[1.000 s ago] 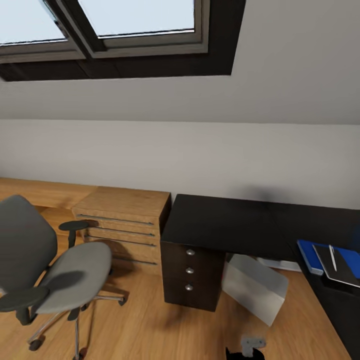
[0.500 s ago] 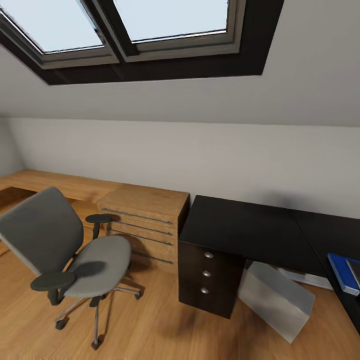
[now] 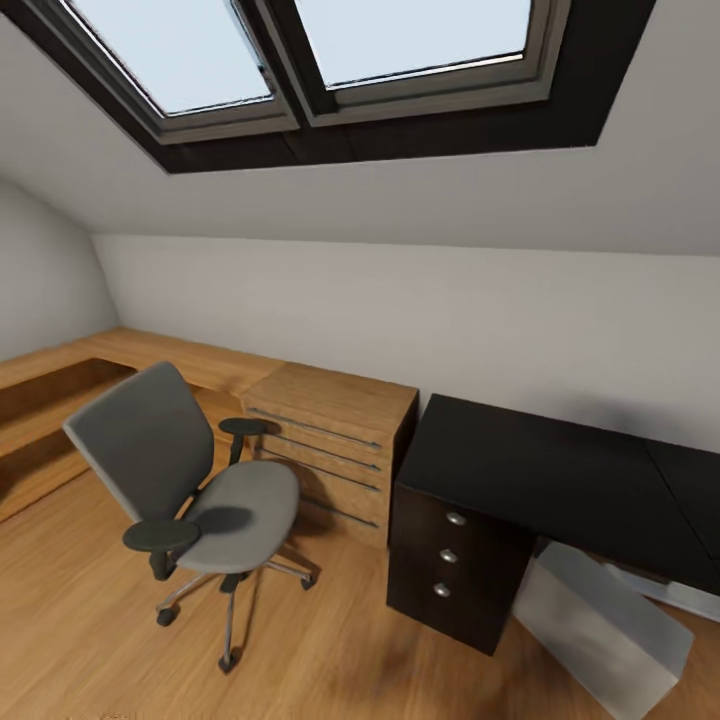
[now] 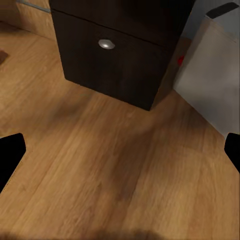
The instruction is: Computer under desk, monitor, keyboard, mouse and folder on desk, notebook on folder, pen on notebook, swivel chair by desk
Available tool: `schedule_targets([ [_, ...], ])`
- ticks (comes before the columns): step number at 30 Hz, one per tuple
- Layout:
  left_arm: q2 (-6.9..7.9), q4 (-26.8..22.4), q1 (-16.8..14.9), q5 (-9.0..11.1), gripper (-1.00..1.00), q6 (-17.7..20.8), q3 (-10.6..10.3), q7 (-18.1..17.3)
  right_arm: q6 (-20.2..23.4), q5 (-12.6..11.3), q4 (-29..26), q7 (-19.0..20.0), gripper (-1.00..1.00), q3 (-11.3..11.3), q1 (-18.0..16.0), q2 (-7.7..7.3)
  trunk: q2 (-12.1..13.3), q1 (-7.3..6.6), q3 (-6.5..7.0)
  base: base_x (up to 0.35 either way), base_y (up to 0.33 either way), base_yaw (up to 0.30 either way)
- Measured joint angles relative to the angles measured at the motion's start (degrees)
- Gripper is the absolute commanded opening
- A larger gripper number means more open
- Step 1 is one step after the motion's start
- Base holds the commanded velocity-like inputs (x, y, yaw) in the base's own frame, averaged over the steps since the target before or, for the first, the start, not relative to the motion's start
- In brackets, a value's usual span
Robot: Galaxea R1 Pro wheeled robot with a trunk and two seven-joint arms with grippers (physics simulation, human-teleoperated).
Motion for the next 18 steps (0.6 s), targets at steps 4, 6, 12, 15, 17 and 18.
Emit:
schedule_targets([
  [4,-0.45,-0.1,0.0,-0.1,1.00,0.5,0.0,0.0,0.0,0.0,0.0,0.0,1.00,0.0,0.0,0.08,0.0,0.00,0.00,0.000,0.000,0.275],
  [6,-0.93,-0.2,0.0,0.0,1.00,0.6,0.0,0.0,0.0,0.0,0.0,0.0,1.00,0.0,0.0,0.11,0.0,0.00,0.00,0.000,0.000,0.276],
  [12,-1.31,-0.3,0.0,0.0,1.00,0.8,0.0,0.0,0.0,0.0,0.0,0.0,1.00,0.0,0.0,0.13,0.0,0.00,0.00,0.000,0.000,0.277],
  [15,-1.44,-0.3,0.0,0.0,1.00,0.9,0.0,0.0,0.1,0.0,0.0,0.0,1.00,0.0,0.0,0.20,0.0,0.00,0.00,0.000,0.000,0.278],
  [17,-1.46,-0.3,0.0,0.0,1.00,0.9,0.0,0.0,0.2,0.0,0.0,0.0,1.00,0.0,0.0,0.21,0.0,0.00,0.00,0.000,0.000,0.278],
  [18,-1.45,-0.3,-0.1,0.0,1.00,0.9,0.0,0.0,0.3,0.0,0.0,-0.1,1.00,0.0,0.0,0.21,0.0,0.00,0.00,0.000,0.000,0.278],
])
